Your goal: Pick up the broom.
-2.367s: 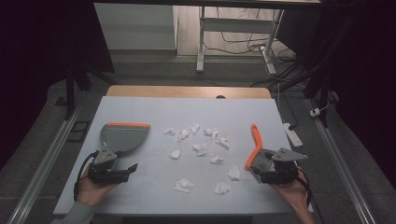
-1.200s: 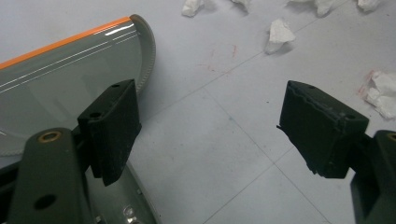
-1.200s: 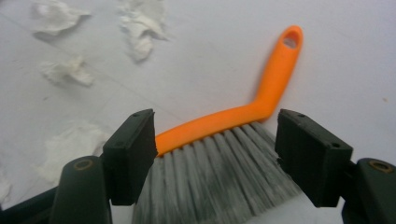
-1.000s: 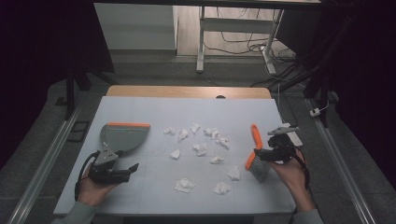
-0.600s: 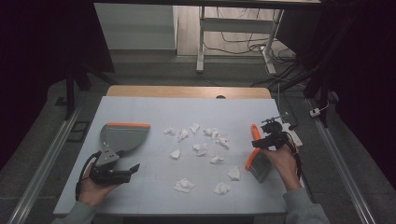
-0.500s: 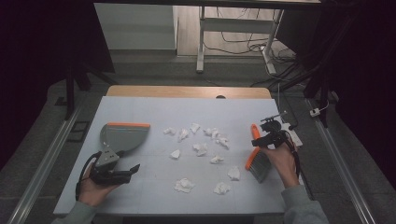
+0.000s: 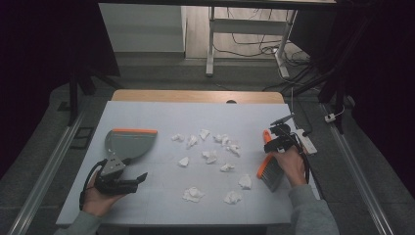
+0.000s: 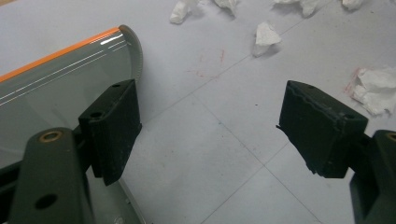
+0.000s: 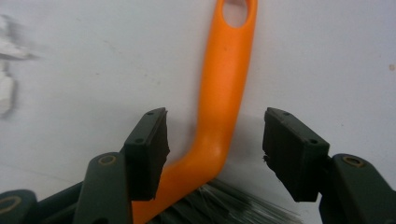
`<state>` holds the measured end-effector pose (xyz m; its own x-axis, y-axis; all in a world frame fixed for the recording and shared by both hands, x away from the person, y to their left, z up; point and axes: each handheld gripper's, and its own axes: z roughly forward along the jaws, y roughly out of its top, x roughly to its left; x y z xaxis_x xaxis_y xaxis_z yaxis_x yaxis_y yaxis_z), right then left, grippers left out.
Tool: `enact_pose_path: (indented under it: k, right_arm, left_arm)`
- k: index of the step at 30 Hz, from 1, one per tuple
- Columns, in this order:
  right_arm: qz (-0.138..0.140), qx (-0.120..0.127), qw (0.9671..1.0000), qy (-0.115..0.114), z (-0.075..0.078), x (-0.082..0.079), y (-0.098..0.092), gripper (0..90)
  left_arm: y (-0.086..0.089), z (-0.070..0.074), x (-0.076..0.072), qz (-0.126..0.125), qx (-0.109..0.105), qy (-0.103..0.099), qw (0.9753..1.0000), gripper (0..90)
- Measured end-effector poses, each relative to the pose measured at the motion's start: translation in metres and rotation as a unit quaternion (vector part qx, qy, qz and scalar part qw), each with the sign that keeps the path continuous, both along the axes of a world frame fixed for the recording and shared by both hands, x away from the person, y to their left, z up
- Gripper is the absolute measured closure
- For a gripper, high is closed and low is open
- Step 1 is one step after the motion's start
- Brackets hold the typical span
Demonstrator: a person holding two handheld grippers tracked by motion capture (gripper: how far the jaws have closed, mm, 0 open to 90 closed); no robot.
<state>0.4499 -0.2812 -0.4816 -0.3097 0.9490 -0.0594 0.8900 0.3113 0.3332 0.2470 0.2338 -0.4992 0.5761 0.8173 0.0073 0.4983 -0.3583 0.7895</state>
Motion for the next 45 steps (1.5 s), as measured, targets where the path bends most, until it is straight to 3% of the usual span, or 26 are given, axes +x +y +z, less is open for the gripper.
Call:
enact_pose_path:
  k: [6, 11, 13, 19, 27, 31, 32, 33, 34, 36, 37, 39, 40, 41, 42, 43, 44, 45]
  right_arm:
    - [-0.020, 0.000, 0.9996, 0.021, -0.007, 0.006, -0.004, 47.0]
    - [-0.024, -0.003, 0.9995, 0.020, -0.007, 0.007, -0.003, 51.2]
    - [-0.030, -0.002, 0.9993, 0.025, -0.006, 0.006, 0.000, 59.9]
    - [-0.047, 0.000, 0.9985, 0.029, -0.006, 0.006, 0.001, 67.7]
    - [-0.022, -0.006, 0.9997, 0.012, -0.007, 0.002, 0.001, 69.9]
    - [-0.014, 0.023, 0.9996, -0.001, -0.005, 0.000, -0.008, 70.0]
    - [-0.011, 0.042, 0.9989, -0.019, -0.002, -0.003, -0.014, 70.0]
    - [-0.011, 0.042, 0.9989, -0.019, -0.002, -0.003, -0.014, 70.0]
    - [-0.009, 0.068, 0.9970, -0.035, 0.002, -0.007, -0.022, 70.0]
    - [-0.012, 0.097, 0.9938, -0.053, 0.005, -0.012, -0.030, 70.1]
    - [-0.012, 0.097, 0.9938, -0.053, 0.005, -0.012, -0.030, 70.1]
    - [-0.009, 0.127, 0.9883, -0.083, 0.010, -0.019, -0.040, 70.1]
    - [-0.009, 0.127, 0.9883, -0.083, 0.010, -0.019, -0.040, 70.1]
    - [-0.008, 0.137, 0.9862, -0.092, 0.012, -0.021, -0.043, 70.1]
    - [-0.008, 0.145, 0.9840, -0.104, 0.015, -0.024, -0.046, 70.1]
    - [-0.008, 0.164, 0.9792, -0.119, 0.019, -0.028, -0.052, 70.1]
    - [-0.008, 0.164, 0.9792, -0.119, 0.019, -0.028, -0.052, 70.1]
    - [-0.003, 0.183, 0.9739, -0.135, 0.022, -0.031, -0.058, 70.1]
  left_arm:
    - [0.000, 0.000, 0.000, -0.002, 0.002, -0.001, 1.0000, 21.8]
    - [0.000, 0.000, 0.000, -0.003, 0.003, -0.002, 1.0000, 21.8]
    - [0.000, 0.000, -0.001, -0.003, 0.002, -0.003, 1.0000, 21.8]
    - [0.000, 0.000, -0.001, -0.004, 0.003, -0.003, 1.0000, 21.8]
    - [0.000, 0.000, -0.002, -0.002, 0.004, -0.006, 1.0000, 21.9]
    - [0.000, 0.000, -0.002, 0.001, 0.004, -0.006, 1.0000, 22.0]
    - [0.001, 0.000, -0.001, 0.002, 0.005, -0.006, 1.0000, 22.0]
    - [0.001, 0.000, -0.001, 0.002, 0.005, -0.006, 1.0000, 22.0]
    - [0.001, 0.000, -0.001, 0.003, 0.005, -0.005, 1.0000, 22.0]
    - [0.001, -0.001, -0.001, 0.005, 0.005, -0.005, 1.0000, 22.0]
    - [0.000, -0.001, 0.000, 0.005, 0.005, -0.005, 1.0000, 22.0]
    - [0.000, -0.001, 0.000, 0.006, 0.007, -0.005, 0.9999, 22.1]
    - [-0.001, -0.001, 0.000, 0.006, 0.008, -0.005, 0.9999, 22.1]
    - [-0.001, -0.001, 0.000, 0.005, 0.009, -0.005, 0.9999, 22.1]
    - [-0.002, -0.001, 0.000, 0.006, 0.009, -0.005, 0.9999, 22.2]
    - [-0.002, -0.001, 0.000, 0.006, 0.009, -0.005, 0.9999, 22.2]
    - [-0.003, -0.001, 0.000, 0.005, 0.010, -0.005, 0.9999, 22.2]
    - [-0.003, -0.001, 0.000, 0.005, 0.010, -0.005, 0.9999, 22.2]
